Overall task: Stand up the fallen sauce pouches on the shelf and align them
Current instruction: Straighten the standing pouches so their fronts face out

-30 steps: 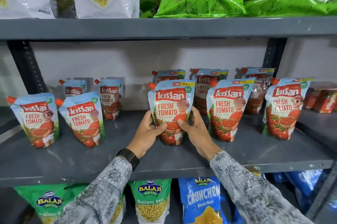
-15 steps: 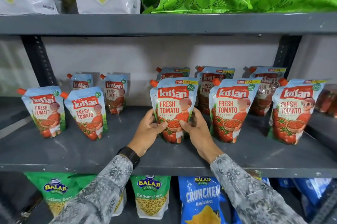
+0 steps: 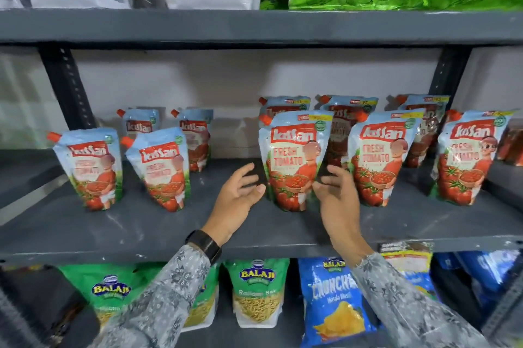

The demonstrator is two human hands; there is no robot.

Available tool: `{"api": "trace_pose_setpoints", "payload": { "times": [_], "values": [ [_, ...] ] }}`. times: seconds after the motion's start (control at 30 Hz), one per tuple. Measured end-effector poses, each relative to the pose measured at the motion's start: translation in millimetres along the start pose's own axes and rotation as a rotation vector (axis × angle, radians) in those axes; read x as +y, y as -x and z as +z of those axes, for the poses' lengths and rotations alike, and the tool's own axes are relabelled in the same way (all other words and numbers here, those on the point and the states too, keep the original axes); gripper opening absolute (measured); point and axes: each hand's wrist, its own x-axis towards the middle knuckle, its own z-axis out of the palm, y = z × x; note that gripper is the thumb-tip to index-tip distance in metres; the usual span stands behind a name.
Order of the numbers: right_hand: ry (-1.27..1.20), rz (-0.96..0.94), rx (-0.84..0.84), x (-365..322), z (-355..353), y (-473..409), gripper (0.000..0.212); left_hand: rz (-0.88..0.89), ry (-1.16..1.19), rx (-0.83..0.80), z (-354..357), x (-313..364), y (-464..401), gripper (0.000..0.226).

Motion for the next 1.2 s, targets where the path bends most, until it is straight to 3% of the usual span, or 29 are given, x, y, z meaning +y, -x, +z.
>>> {"api": "trace_pose_setpoints", "payload": {
  "times": [0.1, 0.2, 0.3, 0.33, 0.4, 0.5, 0.6, 0.7, 0.83, 1.2],
  "values": [
    [0.001, -0.11, -0.039, -19.2, 32.1, 39.1, 0.031, 0.091, -0.036, 0.058, -52.9, 2.6, 30.0, 0.05],
    [-0.014, -0.146, -0.274, -30.1, 100.4, 69.6, 0.029, 0.197, -0.066, 0.347, -125.7, 4.5, 50.7, 0.031],
    [0.03, -0.131, -0.42, -30.1, 170.5, 80.4, 0.036, 0.132, -0.187, 0.579, -187.0, -0.8, 54.4, 0.025],
    [0.045, -0.118, -0.434, -26.5, 189.1, 78.9, 0.043, 0.064, -0.202, 0.553, -198.3, -3.8, 51.1, 0.027],
    [0.061, -0.068, -0.453, -22.1, 225.9, 74.5, 0.062, -0.058, -0.193, 0.395, -218.3, -9.1, 40.7, 0.057],
    [0.026, 0.021, -0.499, -15.5, 254.8, 61.4, 0.076, -0.049, -0.143, 0.166, -233.5, -14.7, 20.8, 0.08],
    [0.079, 0.032, -0.52, -7.1, 261.9, 53.9, 0.068, 0.012, -0.137, 0.023, -240.5, -20.5, 5.0, 0.062],
    [0.139, -0.008, -0.457, 0.9, 260.9, 55.7, 0.049, 0.031, -0.137, -0.01, -236.8, -21.4, -2.8, 0.044],
    [0.126, -0.02, -0.335, 9.2, 252.7, 60.1, 0.046, 0.013, -0.094, -0.068, -228.0, -19.6, -7.0, 0.042],
    [0.143, -0.045, -0.322, 9.4, 244.9, 66.5, 0.055, -0.026, -0.026, -0.075, -223.2, -19.7, -5.4, 0.043]
  ]
}}
